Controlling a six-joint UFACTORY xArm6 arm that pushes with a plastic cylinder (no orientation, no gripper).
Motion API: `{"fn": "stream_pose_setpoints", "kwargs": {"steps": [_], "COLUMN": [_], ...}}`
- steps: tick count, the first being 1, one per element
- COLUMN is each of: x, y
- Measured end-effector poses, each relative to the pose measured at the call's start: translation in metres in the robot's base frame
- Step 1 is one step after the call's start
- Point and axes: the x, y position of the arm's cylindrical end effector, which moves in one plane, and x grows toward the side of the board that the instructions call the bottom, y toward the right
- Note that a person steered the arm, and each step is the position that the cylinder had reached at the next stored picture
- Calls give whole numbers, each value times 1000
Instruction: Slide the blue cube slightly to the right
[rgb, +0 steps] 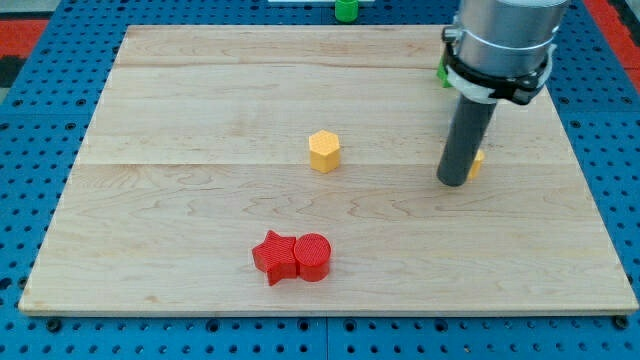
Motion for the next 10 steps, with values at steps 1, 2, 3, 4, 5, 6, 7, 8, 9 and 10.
{"fn": "stream_pose_setpoints", "kwargs": {"steps": [1,2,3,4,5,6,7,8,9,10], "x": [6,-28,-41,-67,-83,-83,-83,-83,-83,-82], "y": [-67,-88,-62,-47,-18,-8,-8,-7,7,19]}}
